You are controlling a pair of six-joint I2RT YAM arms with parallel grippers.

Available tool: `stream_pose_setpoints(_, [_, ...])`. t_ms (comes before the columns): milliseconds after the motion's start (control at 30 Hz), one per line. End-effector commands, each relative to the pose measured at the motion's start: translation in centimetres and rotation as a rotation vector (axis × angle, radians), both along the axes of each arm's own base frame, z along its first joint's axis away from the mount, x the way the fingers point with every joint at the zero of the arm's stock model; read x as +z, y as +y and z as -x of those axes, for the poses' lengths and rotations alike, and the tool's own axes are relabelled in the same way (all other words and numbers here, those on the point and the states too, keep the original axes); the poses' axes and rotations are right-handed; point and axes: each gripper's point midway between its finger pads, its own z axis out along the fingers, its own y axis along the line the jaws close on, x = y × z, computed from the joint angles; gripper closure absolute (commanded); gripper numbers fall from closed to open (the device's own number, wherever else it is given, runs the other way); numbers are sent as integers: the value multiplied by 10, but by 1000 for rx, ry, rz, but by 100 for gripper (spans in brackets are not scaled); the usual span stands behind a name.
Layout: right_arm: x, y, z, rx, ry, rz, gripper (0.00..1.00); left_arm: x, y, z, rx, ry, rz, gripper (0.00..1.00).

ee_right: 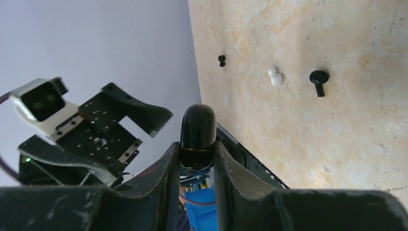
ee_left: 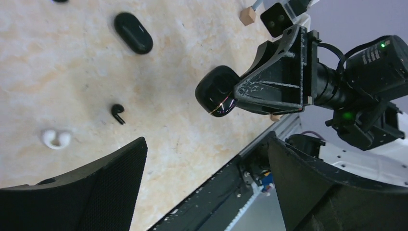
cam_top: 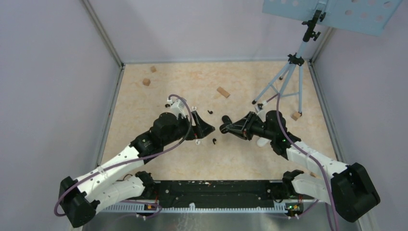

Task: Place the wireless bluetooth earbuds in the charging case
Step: Pass from the right arm to the left

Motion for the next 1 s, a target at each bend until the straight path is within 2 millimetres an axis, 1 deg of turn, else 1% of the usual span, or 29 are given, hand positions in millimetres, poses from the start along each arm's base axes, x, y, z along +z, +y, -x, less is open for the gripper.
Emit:
stream_pose_setpoints(0, [29,2,-3,6,-104,-69,100,16,-29,-1,7,123,291,1])
stream_pose_setpoints(33, [30,2,-2,10,-104,-73,100,20,-32,-2,-1,109,332,1])
stream_pose_setpoints(133, [35,4,0,28,-123,-89,100,17,-36,-8,-2,78,393,1])
stream_pose_setpoints(267, [40,5,2,36,-129,-115,100,19,-44,-10,-32,94,481,1])
stream_pose_setpoints(367, [44,5,4,37,-138,-151,100,22,-44,-13,-14,114,544,2])
stream_pose_setpoints(400, [45,5,5,36,-138,-164,100,23,-43,-13,-10,108,563,3])
stream_pose_setpoints(433, [46,5,5,34,-140,-180,100,23,-43,-14,-8,110,573,6])
stream_pose_setpoints(567, [52,5,8,37,-138,-236,100,28,-44,-14,-18,102,605,9])
stream_pose_setpoints(667, [56,5,10,38,-140,-278,100,25,-47,-15,-21,119,621,12])
stream_pose_setpoints(800, [60,5,11,41,-145,-311,100,19,-52,-14,-39,160,645,14])
stream_pose_setpoints(967, [65,4,11,40,-151,-343,100,17,-54,-14,-48,177,674,17])
